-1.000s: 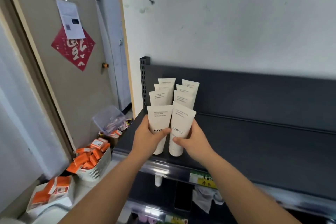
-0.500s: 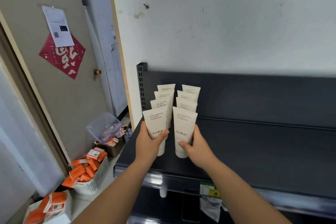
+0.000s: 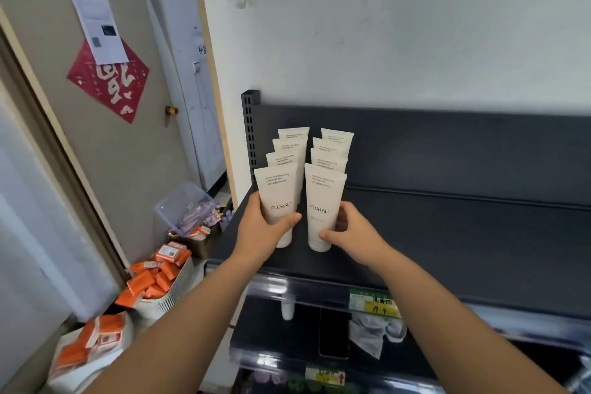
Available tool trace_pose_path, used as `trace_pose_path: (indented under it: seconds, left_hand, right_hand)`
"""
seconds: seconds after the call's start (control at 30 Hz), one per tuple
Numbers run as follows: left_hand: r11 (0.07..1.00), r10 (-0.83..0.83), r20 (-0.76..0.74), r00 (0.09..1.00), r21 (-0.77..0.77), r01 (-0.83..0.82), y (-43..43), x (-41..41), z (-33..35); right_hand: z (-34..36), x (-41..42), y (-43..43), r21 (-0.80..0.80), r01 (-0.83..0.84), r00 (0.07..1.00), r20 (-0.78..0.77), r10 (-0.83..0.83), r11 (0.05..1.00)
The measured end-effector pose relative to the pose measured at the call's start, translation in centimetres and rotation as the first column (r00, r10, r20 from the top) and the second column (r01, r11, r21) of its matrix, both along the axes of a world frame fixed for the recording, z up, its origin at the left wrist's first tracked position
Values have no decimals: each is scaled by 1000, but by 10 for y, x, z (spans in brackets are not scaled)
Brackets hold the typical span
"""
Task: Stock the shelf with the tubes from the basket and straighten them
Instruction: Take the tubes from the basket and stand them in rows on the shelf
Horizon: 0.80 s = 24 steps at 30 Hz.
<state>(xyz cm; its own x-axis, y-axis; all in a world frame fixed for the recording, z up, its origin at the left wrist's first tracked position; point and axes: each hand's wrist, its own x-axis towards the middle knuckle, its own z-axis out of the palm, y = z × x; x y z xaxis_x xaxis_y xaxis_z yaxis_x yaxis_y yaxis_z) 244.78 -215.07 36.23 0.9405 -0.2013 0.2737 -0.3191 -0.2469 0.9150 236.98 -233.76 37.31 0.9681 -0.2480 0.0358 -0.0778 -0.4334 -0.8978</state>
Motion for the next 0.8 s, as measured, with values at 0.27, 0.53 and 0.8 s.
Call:
trace_pose_path:
  seconds: [0.27, 0.53, 0.8]
  left_hand:
    - [932, 54, 70, 996, 356, -76, 18, -66, 12]
    - [703, 281, 95, 955, 657, -273, 61, -132, -24]
    - [591, 452, 59, 890, 727, -349, 142, -191, -44]
  right_hand:
    - [5, -42, -15, -321, -185, 976, -172, 135, 929]
    - [-8, -82, 8, -611, -419, 905, -227, 359, 671]
    - [-11, -91, 100, -740, -503, 787, -179, 590, 447]
